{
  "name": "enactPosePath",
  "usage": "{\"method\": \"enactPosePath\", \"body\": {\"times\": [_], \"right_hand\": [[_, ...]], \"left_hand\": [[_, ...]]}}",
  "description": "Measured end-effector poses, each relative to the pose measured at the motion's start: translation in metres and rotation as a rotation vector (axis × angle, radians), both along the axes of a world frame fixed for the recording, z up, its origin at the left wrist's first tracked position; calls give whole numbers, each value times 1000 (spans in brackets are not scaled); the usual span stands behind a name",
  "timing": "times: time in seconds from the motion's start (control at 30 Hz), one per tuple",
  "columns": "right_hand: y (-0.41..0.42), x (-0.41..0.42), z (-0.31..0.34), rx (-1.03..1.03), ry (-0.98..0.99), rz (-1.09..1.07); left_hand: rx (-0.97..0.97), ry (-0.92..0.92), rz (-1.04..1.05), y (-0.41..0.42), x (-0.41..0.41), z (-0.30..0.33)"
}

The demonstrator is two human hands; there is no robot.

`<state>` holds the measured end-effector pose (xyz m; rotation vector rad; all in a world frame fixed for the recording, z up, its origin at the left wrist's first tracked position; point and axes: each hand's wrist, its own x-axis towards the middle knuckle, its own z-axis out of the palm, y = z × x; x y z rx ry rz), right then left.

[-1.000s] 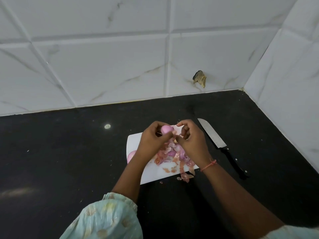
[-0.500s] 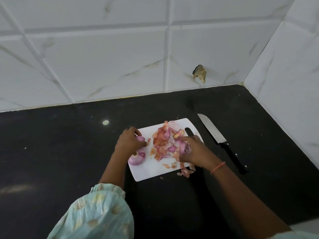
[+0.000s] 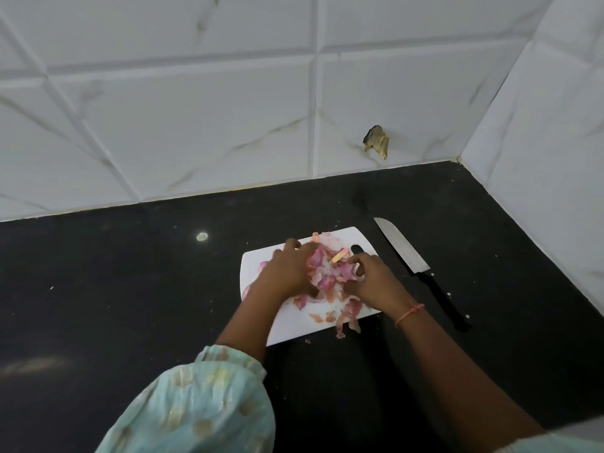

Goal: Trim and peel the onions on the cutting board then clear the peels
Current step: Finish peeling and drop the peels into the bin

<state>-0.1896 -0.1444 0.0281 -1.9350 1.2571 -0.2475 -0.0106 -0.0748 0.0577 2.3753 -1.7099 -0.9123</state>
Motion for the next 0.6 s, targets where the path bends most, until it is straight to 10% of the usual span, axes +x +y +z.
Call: {"method": "enactPosePath", "body": {"times": [0.3, 0.47, 0.6], "right_hand": [[16, 19, -14, -44, 96, 112], [19, 31, -18, 254, -232, -142], [26, 42, -4, 609, -556, -340]], "left_hand": [[-98, -9, 156, -5, -28, -33], [-257, 128, 299, -3, -35, -35], [-425, 580, 623, 4, -55, -34]]}}
